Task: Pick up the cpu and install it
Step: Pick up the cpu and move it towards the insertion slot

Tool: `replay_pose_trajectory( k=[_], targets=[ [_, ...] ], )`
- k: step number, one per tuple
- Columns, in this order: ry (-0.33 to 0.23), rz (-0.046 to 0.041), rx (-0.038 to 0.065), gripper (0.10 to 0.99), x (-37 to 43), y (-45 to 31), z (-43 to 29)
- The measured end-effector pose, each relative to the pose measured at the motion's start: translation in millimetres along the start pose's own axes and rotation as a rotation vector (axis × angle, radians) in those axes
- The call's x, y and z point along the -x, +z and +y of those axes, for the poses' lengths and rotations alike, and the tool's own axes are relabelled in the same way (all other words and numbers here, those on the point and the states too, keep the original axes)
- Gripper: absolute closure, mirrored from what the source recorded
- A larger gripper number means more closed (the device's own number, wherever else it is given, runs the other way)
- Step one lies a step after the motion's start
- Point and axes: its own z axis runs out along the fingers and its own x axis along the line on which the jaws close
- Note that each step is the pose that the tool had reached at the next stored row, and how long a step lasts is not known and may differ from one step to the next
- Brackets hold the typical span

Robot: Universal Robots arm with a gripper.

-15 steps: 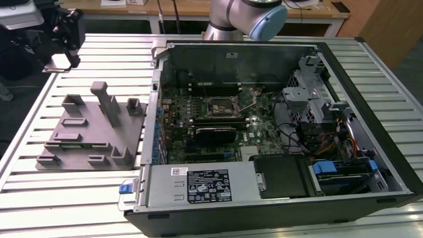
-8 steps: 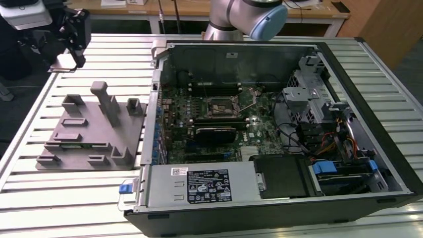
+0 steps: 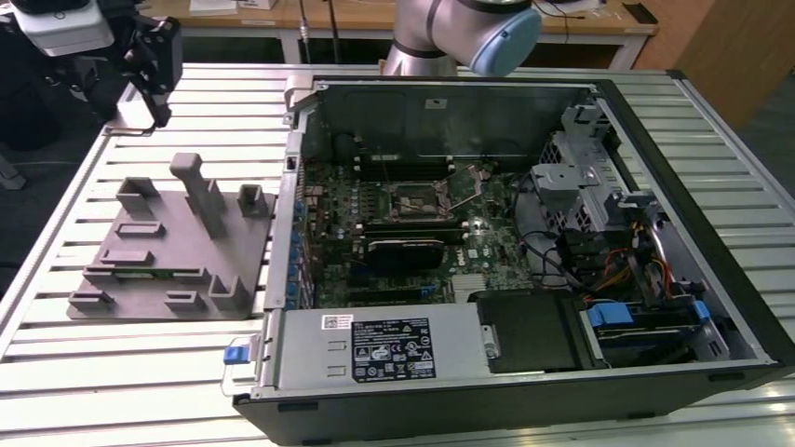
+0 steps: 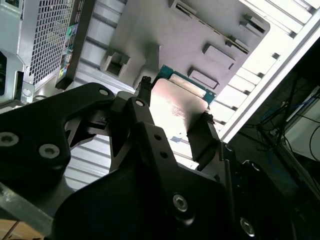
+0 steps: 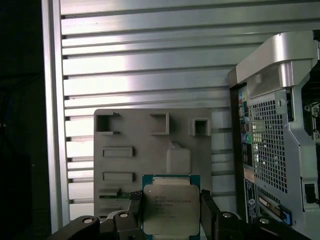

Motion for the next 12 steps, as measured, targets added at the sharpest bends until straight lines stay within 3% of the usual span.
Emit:
replay_pose_trajectory(
  k=[12],
  targets=[
    [0.000, 0.0001, 0.000, 0.545, 17.4, -0.4, 1.3]
  ],
)
